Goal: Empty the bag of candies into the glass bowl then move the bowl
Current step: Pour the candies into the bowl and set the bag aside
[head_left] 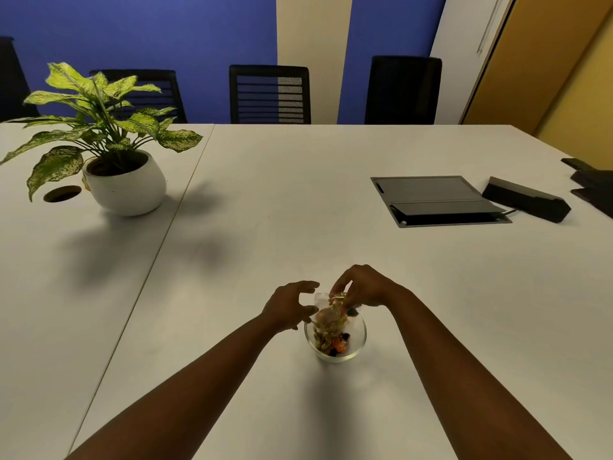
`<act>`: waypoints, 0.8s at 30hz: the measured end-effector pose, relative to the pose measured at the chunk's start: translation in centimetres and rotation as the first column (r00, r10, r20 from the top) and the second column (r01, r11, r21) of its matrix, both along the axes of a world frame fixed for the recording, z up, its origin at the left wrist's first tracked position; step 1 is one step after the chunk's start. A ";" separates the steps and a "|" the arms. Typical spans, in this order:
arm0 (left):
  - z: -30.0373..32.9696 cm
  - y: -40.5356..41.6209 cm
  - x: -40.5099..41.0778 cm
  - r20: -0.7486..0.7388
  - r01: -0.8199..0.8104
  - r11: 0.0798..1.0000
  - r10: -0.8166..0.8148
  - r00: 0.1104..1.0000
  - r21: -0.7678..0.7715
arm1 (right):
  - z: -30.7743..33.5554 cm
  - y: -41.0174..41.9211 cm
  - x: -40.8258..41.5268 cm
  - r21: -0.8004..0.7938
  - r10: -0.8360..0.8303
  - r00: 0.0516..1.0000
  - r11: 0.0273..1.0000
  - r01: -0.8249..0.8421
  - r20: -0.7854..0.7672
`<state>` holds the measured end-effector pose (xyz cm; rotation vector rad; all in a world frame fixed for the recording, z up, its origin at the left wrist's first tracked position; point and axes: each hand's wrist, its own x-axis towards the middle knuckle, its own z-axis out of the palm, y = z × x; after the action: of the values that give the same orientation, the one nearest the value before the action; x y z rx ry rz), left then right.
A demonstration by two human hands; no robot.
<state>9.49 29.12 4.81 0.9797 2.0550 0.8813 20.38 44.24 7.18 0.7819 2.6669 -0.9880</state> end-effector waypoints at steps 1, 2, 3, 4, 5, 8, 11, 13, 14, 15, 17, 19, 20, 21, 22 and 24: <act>0.0 0.0 0.1 -0.012 -0.001 1.000 0.001 1.000 0.002 | 0.1 -0.1 0.1 0.000 0.003 1.000 1.000 -0.003 -0.002; 0.0 0.1 0.2 -0.024 -0.002 1.000 0.003 1.000 0.008 | 0.3 -0.1 0.1 -0.001 0.012 1.000 1.000 -0.012 -0.003; 0.0 0.1 0.2 -0.039 -0.001 1.000 0.002 0.999 0.018 | 0.4 -0.1 0.2 -0.008 0.020 1.000 1.000 -0.020 -0.007; 0.1 0.1 0.3 -0.057 0.002 1.000 0.000 0.998 0.028 | 0.5 -0.1 0.2 -0.022 0.023 1.000 0.999 -0.024 -0.018; 0.1 0.1 0.3 -0.077 0.002 0.999 0.000 0.997 0.036 | 0.7 0.0 0.2 -0.031 0.024 0.999 0.999 -0.025 -0.031; 0.3 0.1 0.3 -0.133 -0.003 0.999 0.010 0.991 0.053 | 1.3 0.2 0.3 -0.028 0.025 0.998 0.999 -0.027 -0.066; 0.3 0.1 0.2 -0.158 -0.019 0.996 0.032 0.987 0.087 | 1.8 0.3 0.6 -0.002 -0.021 0.994 1.000 0.020 -0.107; 0.3 0.1 0.1 -0.137 -0.053 0.991 0.070 0.988 0.127 | 2.0 0.4 0.7 -0.015 -0.067 0.987 0.998 0.065 -0.148; 0.4 0.2 0.1 -0.130 -0.065 0.987 0.084 0.988 0.144 | 2.1 0.4 0.8 -0.023 -0.082 0.983 0.997 0.079 -0.166; 0.5 0.2 0.0 -0.127 -0.072 0.985 0.093 0.987 0.159 | 2.2 0.4 0.8 -0.023 -0.089 0.979 0.996 0.087 -0.182; 0.5 0.2 0.0 -0.119 -0.089 0.977 0.114 0.986 0.192 | 2.4 0.3 0.9 -0.002 -0.089 0.972 0.996 0.090 -0.217; 0.6 0.2 -0.2 -0.093 -0.116 0.964 0.141 0.986 0.239 | 2.6 0.4 0.9 0.017 -0.085 0.960 0.996 0.093 -0.269; 0.7 0.2 -0.2 -0.079 -0.126 0.956 0.151 0.985 0.265 | 2.8 0.4 0.8 0.011 -0.091 0.952 0.995 0.099 -0.293; 0.7 0.2 -0.3 -0.068 -0.131 0.949 0.157 0.985 0.288 | 2.9 0.5 0.8 0.001 -0.100 0.945 0.994 0.106 -0.311; 0.8 0.2 -0.3 -0.059 -0.134 0.942 0.159 0.985 0.307 | 3.1 0.5 0.8 -0.007 -0.106 0.940 0.994 0.110 -0.324; 0.9 0.2 -0.3 -0.040 -0.140 0.929 0.163 0.986 0.342 | 3.4 0.6 0.7 -0.014 -0.107 0.932 0.994 0.109 -0.346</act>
<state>9.18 29.30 5.75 1.0492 2.0990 1.3348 21.12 44.83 10.53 0.8311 2.9466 -1.2512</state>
